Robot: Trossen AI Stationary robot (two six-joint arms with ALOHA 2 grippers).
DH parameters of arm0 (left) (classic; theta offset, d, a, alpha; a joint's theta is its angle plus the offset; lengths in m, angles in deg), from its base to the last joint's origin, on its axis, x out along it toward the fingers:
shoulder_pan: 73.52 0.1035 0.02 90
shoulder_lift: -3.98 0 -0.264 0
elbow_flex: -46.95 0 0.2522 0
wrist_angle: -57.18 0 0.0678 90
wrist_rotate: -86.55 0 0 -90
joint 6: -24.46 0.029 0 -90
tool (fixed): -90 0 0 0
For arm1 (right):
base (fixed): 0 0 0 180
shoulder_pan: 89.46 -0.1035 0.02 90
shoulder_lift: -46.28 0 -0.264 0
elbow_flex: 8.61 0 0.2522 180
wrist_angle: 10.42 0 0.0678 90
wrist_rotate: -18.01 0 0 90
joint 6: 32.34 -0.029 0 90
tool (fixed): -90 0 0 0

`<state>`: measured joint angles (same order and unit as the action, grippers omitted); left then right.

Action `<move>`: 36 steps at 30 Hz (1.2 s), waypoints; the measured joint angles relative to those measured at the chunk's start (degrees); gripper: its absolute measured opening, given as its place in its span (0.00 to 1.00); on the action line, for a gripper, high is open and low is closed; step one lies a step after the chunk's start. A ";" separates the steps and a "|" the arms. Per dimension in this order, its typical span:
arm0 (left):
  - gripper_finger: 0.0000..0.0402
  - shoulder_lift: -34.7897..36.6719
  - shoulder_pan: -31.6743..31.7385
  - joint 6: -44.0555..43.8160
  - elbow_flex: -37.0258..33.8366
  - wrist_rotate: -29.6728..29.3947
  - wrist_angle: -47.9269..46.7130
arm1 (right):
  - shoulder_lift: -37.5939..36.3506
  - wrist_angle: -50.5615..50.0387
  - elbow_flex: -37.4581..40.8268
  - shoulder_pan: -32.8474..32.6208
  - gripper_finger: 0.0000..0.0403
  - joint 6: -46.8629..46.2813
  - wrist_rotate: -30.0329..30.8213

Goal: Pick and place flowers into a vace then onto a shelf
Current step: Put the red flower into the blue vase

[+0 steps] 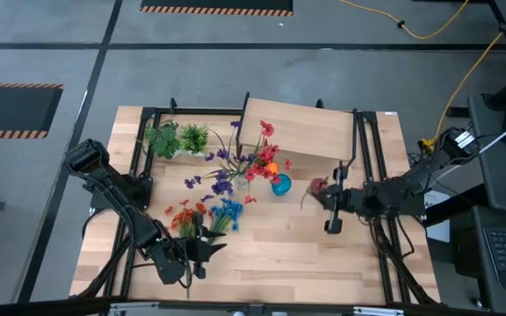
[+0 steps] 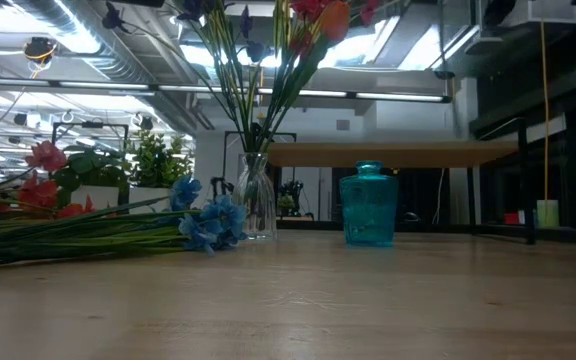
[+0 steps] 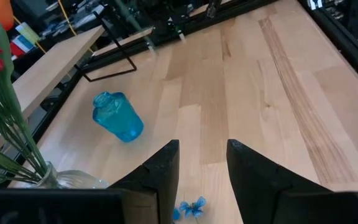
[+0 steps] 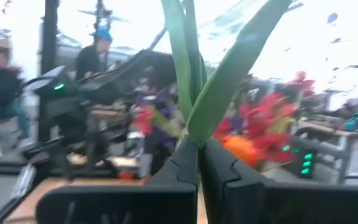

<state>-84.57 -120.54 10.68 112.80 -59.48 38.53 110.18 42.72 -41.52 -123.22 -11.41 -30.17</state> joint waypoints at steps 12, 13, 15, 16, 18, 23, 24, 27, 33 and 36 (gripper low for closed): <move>0.32 0.00 0.00 0.04 0.02 -3.03 0.44 | -0.71 8.28 1.64 13.07 0.00 2.47 -11.64; 0.32 0.00 0.00 0.20 0.02 -3.03 0.44 | -0.69 8.69 1.64 14.28 0.00 1.85 -13.81; 0.32 0.00 0.00 1.19 0.02 -3.05 0.44 | -0.68 9.01 1.64 16.40 0.00 1.41 -16.89; 0.32 0.00 0.00 1.74 0.02 -3.04 0.42 | -0.67 9.06 1.64 17.42 0.00 0.80 -17.52; 0.32 0.00 0.00 2.12 0.02 -3.06 0.44 | -0.14 9.28 1.64 19.29 0.00 -1.08 -17.87; 0.32 0.00 0.00 2.12 0.02 -3.06 0.42 | 3.06 10.68 1.64 23.05 0.00 -4.37 -22.44; 0.32 0.00 0.00 2.12 0.02 -3.06 0.44 | 4.00 11.55 1.64 23.62 0.00 -4.91 -22.67; 0.32 0.00 0.00 2.12 0.02 -3.06 0.44 | 7.08 14.43 1.62 24.64 0.00 -5.64 -23.93; 0.32 0.00 0.00 2.12 0.02 -3.06 0.42 | 13.27 20.33 1.62 27.28 0.00 -5.61 -24.13; 0.32 0.00 0.00 2.46 0.02 -3.06 0.42 | 15.39 22.46 1.60 27.98 0.00 -5.60 -24.15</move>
<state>-84.57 -120.54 13.14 112.82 -62.54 38.95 125.57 65.18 -39.91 -95.24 -17.01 -54.32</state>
